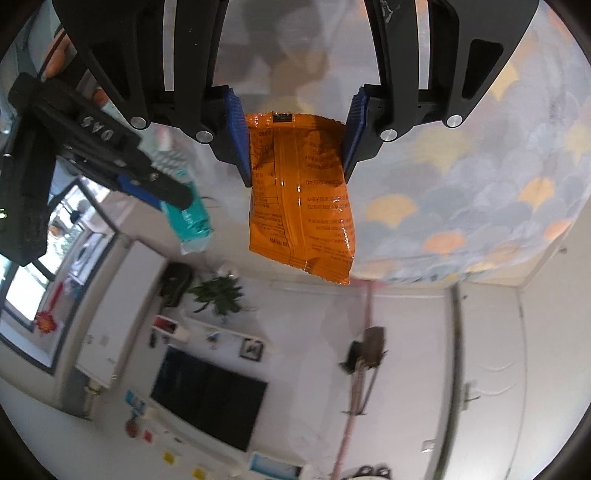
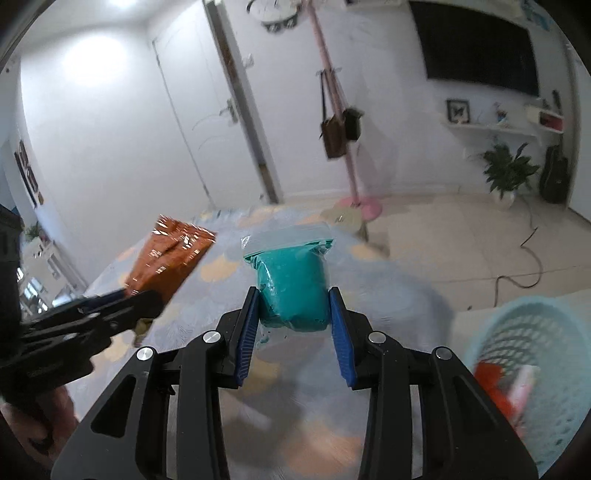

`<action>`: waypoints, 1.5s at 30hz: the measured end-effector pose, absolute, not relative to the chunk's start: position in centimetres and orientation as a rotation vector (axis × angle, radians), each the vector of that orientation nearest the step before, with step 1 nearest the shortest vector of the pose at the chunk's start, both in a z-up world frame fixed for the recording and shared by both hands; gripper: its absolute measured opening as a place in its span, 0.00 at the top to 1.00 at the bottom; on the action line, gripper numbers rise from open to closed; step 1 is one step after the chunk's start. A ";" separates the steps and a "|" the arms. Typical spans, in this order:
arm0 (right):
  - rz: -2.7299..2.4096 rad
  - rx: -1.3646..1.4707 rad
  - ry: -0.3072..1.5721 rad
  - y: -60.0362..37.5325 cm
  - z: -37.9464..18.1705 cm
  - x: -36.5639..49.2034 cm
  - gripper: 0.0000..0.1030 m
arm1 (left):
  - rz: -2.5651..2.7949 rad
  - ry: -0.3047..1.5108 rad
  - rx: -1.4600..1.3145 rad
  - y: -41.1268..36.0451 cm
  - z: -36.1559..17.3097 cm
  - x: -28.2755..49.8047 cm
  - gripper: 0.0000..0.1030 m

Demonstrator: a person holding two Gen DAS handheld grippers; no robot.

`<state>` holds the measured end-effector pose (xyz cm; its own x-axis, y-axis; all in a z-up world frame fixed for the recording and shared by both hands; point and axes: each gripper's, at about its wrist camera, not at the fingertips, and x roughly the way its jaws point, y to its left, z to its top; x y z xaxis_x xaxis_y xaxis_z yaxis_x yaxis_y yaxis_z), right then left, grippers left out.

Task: Collect trash
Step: 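Carry the orange and teal packets over the basket and open both tools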

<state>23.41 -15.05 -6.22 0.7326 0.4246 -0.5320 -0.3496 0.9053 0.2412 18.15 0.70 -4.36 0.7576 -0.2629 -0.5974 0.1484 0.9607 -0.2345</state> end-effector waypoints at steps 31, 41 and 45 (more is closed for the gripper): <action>-0.093 0.441 0.885 -41.4 -14.7 21.1 0.65 | -0.572 0.939 -0.078 -22.4 -13.2 25.0 0.39; -0.092 0.436 0.852 -41.5 -13.9 19.7 0.52 | -0.557 0.884 -0.099 -21.1 -11.5 23.5 0.32; -0.063 0.406 0.801 -40.1 -11.8 18.5 0.52 | -0.540 0.824 -0.109 -20.0 -9.6 21.7 0.32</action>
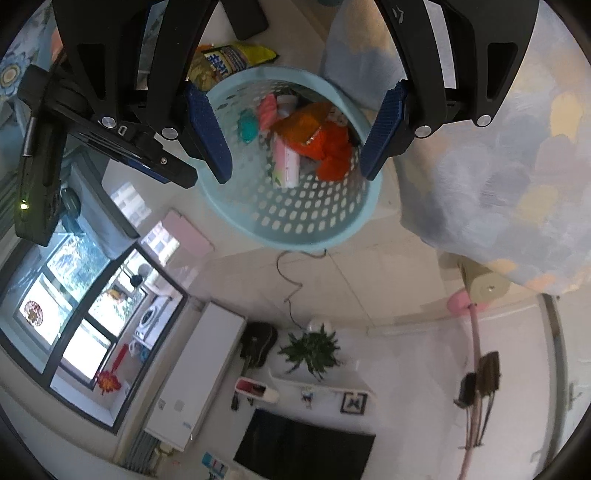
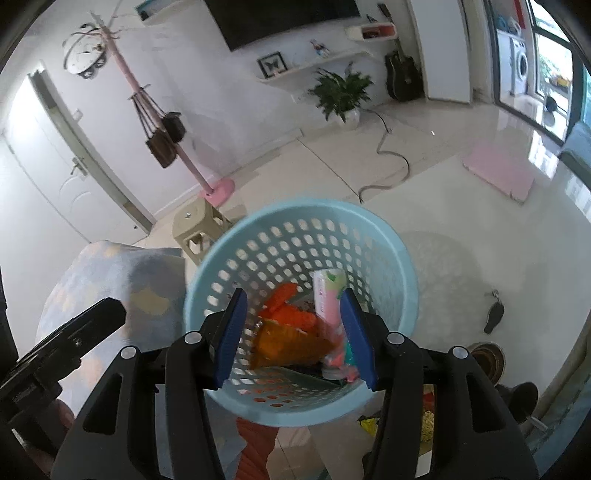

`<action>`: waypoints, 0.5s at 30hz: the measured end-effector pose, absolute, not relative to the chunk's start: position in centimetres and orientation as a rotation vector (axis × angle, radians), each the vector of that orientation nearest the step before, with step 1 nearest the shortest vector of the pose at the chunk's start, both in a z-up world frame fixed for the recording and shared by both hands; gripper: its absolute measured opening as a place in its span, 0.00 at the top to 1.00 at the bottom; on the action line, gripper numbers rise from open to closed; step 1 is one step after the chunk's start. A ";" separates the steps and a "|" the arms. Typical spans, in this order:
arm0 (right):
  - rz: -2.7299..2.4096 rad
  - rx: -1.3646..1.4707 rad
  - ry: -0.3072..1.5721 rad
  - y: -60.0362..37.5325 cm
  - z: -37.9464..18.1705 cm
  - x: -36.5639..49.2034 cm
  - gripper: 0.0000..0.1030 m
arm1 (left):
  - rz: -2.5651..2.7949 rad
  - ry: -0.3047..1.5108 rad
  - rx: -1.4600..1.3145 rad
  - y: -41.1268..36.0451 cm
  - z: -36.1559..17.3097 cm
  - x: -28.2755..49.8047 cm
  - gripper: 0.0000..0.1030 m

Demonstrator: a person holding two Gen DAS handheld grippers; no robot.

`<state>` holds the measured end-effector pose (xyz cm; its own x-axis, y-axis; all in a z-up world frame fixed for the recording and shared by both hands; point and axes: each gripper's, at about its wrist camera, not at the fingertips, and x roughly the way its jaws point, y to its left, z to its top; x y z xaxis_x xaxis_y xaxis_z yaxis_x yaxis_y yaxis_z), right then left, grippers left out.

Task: Collect trash

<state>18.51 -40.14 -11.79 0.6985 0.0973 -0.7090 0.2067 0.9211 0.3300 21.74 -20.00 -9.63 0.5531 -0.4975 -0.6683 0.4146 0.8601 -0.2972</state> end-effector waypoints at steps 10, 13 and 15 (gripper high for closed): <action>-0.006 0.223 0.592 -33.2 -4.2 14.1 0.50 | -0.366 0.523 -0.036 -15.2 -3.2 13.8 0.23; -0.006 0.178 0.519 -31.2 -2.8 12.2 0.43 | -0.300 0.458 -0.010 -13.7 -2.1 11.3 0.19; -0.018 0.148 0.476 -30.1 -2.2 11.2 0.42 | -0.263 0.432 0.004 -13.1 -1.5 10.2 0.17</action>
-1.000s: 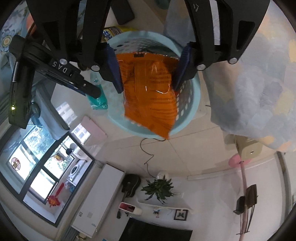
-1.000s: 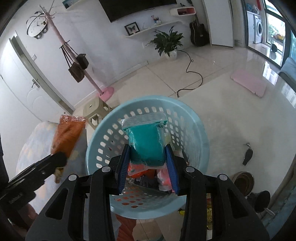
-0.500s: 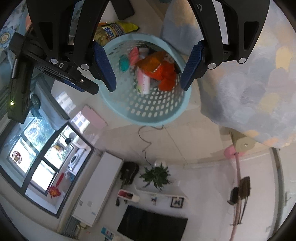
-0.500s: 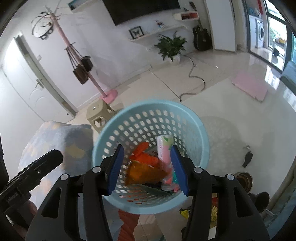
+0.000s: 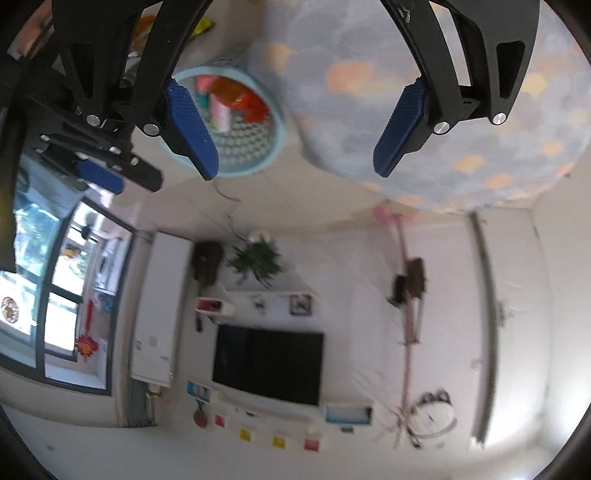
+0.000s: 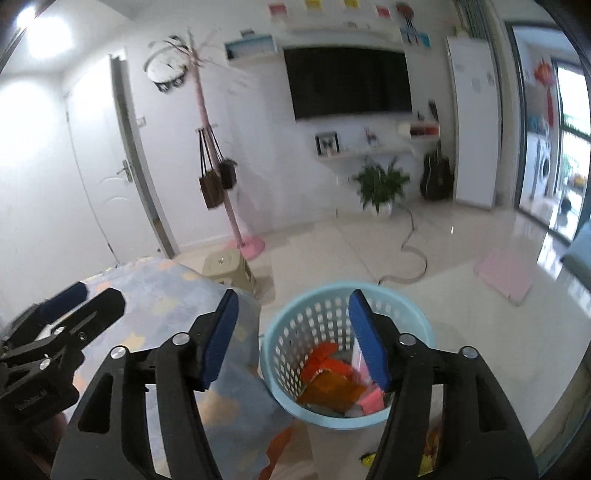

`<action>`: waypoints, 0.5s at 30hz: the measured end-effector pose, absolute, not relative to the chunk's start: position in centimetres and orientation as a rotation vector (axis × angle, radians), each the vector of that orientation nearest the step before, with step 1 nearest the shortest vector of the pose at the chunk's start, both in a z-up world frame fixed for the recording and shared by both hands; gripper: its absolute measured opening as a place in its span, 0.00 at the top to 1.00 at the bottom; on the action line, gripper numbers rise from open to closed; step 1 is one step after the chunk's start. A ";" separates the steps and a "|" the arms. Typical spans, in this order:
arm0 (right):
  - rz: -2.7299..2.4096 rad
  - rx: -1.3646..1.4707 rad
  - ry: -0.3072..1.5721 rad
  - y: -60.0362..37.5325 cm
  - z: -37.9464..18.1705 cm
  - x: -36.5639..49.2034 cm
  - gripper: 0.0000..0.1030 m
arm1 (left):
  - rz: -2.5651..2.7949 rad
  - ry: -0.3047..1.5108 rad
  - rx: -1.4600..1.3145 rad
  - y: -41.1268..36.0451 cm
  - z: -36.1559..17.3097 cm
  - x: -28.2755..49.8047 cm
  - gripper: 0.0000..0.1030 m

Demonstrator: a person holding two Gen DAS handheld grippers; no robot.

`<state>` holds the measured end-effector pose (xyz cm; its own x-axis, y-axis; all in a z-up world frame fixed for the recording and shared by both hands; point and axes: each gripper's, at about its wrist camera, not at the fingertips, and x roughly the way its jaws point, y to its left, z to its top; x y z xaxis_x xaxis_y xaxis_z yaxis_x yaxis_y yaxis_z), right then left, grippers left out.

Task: Collect trash

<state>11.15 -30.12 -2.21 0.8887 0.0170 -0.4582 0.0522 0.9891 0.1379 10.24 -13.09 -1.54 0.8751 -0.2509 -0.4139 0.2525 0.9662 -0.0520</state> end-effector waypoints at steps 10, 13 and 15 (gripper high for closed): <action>-0.054 0.099 0.354 -26.9 -0.8 8.4 0.41 | -0.129 0.393 -0.021 -9.6 -1.6 6.1 0.15; -0.056 0.088 0.337 -26.3 -0.7 7.8 0.41 | -0.110 0.386 -0.034 -8.7 -1.4 5.7 0.15; -0.060 0.071 0.330 -25.8 -0.8 7.6 0.41 | -0.106 0.385 -0.046 -8.5 -1.3 5.5 0.14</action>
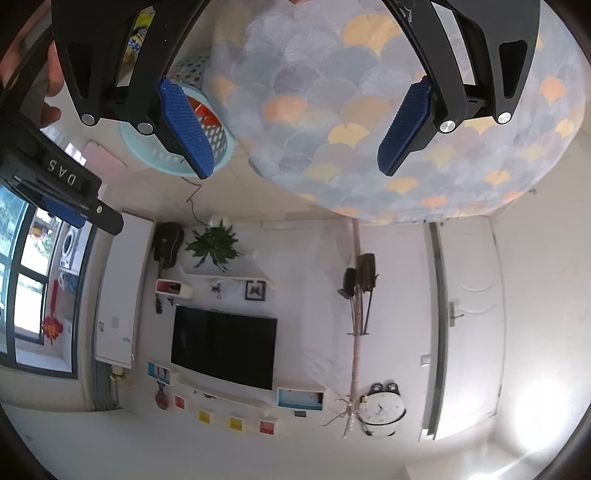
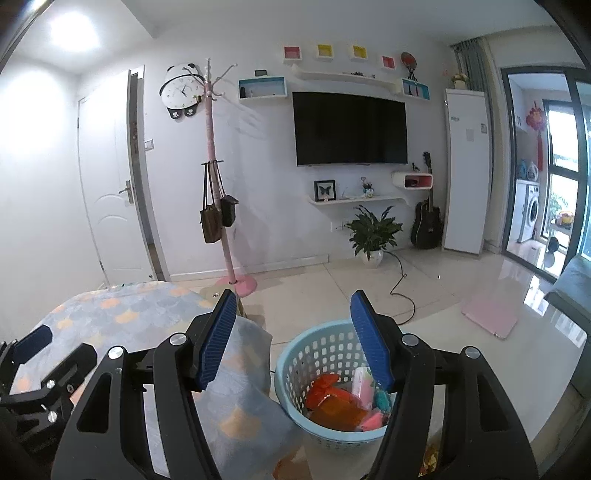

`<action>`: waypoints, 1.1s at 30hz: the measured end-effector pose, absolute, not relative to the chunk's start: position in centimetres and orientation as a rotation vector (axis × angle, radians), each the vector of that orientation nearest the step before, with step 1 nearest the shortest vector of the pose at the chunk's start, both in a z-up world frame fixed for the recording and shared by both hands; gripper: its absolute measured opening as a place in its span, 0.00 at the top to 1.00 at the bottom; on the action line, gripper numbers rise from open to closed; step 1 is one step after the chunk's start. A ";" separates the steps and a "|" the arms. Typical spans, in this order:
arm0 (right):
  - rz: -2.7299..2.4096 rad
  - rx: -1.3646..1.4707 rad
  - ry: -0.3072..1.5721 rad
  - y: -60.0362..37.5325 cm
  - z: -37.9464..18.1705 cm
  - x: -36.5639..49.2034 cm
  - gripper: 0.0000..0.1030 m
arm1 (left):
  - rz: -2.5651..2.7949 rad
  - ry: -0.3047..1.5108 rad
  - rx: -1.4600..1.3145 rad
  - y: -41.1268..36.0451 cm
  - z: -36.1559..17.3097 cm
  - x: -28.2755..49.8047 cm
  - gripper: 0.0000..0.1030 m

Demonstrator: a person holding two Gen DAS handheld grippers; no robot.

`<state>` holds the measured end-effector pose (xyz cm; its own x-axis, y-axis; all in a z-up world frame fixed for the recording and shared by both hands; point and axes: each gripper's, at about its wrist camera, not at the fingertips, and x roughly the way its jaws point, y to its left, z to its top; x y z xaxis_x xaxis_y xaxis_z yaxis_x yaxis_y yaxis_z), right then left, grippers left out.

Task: Collect trash

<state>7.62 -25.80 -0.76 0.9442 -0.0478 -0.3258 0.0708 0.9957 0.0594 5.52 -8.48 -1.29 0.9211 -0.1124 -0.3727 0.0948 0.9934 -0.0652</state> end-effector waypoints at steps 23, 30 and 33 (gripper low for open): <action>-0.061 0.036 0.348 -24.3 -1.6 7.8 0.41 | -0.108 0.382 -0.086 -7.6 -2.2 4.3 0.13; -0.046 0.036 0.330 -24.0 -1.6 7.5 0.41 | -0.106 0.389 -0.095 -7.2 -2.1 4.5 0.13; -0.046 0.031 0.324 -23.7 -1.5 7.3 0.41 | -0.102 0.390 -0.089 -7.2 -2.1 4.5 0.13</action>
